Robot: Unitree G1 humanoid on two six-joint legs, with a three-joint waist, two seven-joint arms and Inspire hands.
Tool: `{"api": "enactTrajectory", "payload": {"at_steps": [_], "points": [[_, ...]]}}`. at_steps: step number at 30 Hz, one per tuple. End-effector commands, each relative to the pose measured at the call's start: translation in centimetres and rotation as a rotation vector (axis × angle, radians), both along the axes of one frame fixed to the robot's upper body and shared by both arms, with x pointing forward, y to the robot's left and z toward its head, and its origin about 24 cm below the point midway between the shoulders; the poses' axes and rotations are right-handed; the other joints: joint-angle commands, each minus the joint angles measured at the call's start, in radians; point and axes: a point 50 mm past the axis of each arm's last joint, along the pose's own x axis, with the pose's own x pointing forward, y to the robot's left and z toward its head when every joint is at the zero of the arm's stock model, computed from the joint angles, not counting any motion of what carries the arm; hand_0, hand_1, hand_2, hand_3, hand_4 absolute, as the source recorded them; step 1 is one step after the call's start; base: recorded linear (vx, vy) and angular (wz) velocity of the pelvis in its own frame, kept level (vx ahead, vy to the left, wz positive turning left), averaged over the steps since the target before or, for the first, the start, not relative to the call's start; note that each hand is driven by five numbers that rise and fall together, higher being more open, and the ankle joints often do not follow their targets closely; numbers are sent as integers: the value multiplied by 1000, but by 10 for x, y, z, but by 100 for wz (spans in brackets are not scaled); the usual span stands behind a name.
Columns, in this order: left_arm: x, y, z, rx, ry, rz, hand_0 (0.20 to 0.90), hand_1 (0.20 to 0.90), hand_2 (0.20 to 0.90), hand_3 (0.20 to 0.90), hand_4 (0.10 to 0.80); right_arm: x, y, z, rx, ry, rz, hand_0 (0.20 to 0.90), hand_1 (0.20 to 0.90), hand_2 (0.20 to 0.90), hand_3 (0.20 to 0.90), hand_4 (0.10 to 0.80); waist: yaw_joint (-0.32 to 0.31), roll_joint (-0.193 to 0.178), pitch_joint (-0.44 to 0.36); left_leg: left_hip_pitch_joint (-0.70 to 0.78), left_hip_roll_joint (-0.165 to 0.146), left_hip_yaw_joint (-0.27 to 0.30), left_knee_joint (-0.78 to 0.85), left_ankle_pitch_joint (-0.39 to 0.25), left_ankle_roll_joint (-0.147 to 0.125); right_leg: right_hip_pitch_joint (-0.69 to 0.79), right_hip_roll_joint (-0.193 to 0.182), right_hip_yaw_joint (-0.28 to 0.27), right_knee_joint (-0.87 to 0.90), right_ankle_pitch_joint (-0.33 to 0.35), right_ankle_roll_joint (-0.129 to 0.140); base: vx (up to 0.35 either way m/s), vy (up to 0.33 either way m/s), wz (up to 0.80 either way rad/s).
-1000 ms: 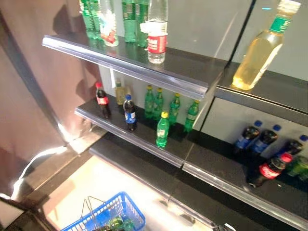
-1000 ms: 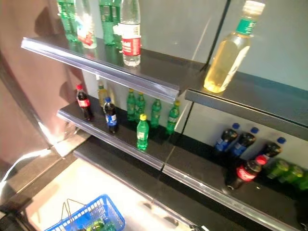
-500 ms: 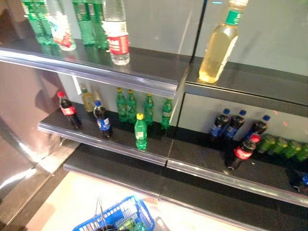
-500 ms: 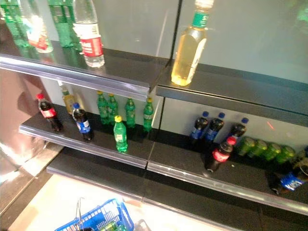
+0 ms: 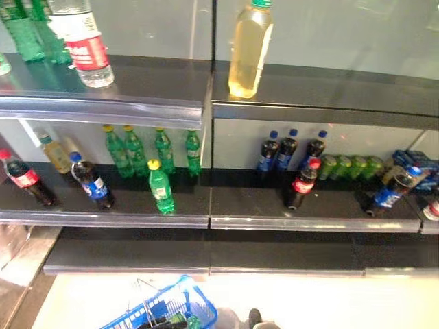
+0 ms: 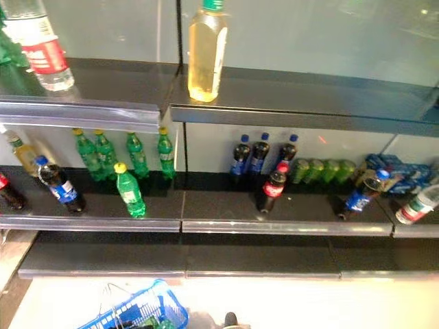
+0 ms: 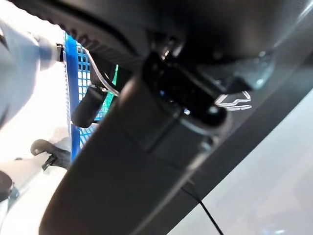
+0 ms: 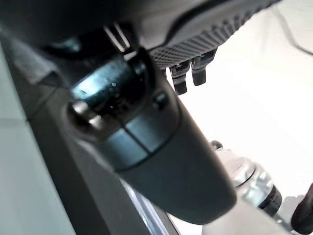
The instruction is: Pick up the drink and place into the basket.
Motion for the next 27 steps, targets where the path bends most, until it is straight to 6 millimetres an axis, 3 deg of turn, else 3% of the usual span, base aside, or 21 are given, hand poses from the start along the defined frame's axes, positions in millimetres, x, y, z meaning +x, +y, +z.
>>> {"api": "enactTrajectory", "payload": {"at_steps": [1, 4, 8, 10, 15, 20, 24, 26, 27], "points": [[68, 13, 25, -78, -313, -3, 300, 300, 300, 200, 100, 13, -14, 6, -26, -51, 5, 900, 900, 900, 900, 800, 5, 27, 10, -30, -4, -21, 7, -20, 34, -13, -88, -89, 107, 32, 51, -121, 79, -47], [60, 15, 23, -117, -307, 34, 300, 300, 300, 200, 100, 16, -6, 3, -7, -52, 50, 900, 900, 900, 900, 800, 29, 28, -4, -56, 2, 46, 7, -8, 50, 26, -68, -192, 214, -54, 34, -236, 69, -33], [58, 7, 21, -173, -311, 67, 300, 300, 300, 200, 100, 24, -1, 2, -2, -54, 106, 900, 900, 900, 900, 800, 54, 30, -33, -76, 17, 113, 7, 11, 49, 103, -42, -278, 230, -152, 7, -173, -19, -50], [54, 5, 19, -194, -313, 100, 300, 300, 300, 200, 100, 28, 2, 2, 1, -48, 144, 900, 900, 900, 900, 800, 74, 22, -52, -76, 21, 167, 7, 21, 47, 165, -29, -332, 200, -183, -5, -130, -107, -149], [52, 0, 19, -283, -346, 154, 300, 300, 300, 200, 100, 39, 7, 1, 13, -40, 222, 900, 900, 900, 900, 800, 109, 17, -73, -86, 53, 242, 11, 53, 31, 232, 9, -421, 96, -248, -48, -113, -217, -142], [61, -11, 21, -377, -381, 124, 300, 300, 300, 200, 100, 44, 9, 1, 21, -44, 257, 900, 900, 900, 900, 800, 97, 19, -66, -101, 115, 268, 17, 110, -12, 217, 72, -410, 28, -281, -106, -87, -318, -73], [69, -18, 22, -392, -391, 106, 300, 300, 300, 200, 100, 47, 10, 2, 20, -51, 272, 900, 900, 900, 900, 800, 82, 18, -55, -117, 157, 274, 23, 159, -42, 208, 109, -392, -4, -281, -136, -76, -298, -35], [73, -23, 22, -414, -410, 110, 300, 300, 300, 200, 100, 49, 9, 2, 15, -50, 293, 900, 900, 900, 900, 800, 77, 18, -50, -116, 156, 240, 44, 164, -52, 202, 134, -369, -17, -282, -153, -72, -304, -11], [72, -27, 21, -434, -424, 137, 300, 300, 300, 200, 100, 53, 10, 3, 5, -41, 320, 900, 900, 900, 900, 800, 103, 18, -43, -154, 122, 115, 99, 138, -48, 196, 142, -324, -21, -282, -157, -22, -200, -4]]}}
